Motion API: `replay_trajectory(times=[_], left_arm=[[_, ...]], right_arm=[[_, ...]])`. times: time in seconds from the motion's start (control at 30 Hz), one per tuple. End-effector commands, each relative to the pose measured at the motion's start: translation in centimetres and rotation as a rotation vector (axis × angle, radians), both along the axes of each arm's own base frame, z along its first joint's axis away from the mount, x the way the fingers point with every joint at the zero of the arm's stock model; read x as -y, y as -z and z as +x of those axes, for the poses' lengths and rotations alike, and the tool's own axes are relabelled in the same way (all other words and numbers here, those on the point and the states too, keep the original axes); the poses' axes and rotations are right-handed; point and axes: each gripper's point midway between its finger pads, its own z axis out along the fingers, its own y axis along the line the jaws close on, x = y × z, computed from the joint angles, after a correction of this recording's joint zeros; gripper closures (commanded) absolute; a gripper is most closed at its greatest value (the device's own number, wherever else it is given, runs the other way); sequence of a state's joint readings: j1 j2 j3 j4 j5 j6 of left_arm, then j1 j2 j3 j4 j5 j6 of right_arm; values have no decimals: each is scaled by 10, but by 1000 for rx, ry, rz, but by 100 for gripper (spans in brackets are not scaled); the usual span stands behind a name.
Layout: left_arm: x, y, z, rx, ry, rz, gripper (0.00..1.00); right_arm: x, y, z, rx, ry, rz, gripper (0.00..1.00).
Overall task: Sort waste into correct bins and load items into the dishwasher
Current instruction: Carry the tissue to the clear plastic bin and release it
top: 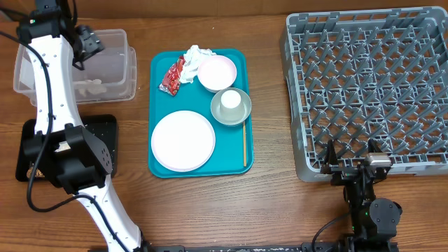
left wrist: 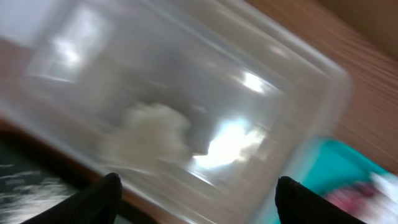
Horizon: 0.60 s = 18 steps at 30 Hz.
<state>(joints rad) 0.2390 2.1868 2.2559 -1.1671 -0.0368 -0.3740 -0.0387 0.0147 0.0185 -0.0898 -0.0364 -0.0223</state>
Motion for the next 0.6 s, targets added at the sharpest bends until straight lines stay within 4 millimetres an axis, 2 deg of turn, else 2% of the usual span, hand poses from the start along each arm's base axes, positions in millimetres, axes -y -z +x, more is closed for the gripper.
replay_trajectory(times=[0.0,0.07,0.1,0.23,0.33,0.43,0.57], left_arm=[[97,-52,6,160,337,-288,18],[133,-55,3,165,472,-341,17],[145,-52,0,150,505,-335,17],[175,-33,-5,61,551,-201,17],[195,-19,-1,21,577,-100,17],[208,-5,8,8,587,-15,17],[206,21,19,-29,539,43,24]], right_arm=[[2,1,0,8,11,-1,0],[2,1,0,8,11,-1,0],[2,1,0,8,11,-1,0],[2,1,0,8,11,-1,0],[2,1,0,8,11,-1,0],[2,1,0,8,11,-1,0],[2,1,0,8,11,-1,0]])
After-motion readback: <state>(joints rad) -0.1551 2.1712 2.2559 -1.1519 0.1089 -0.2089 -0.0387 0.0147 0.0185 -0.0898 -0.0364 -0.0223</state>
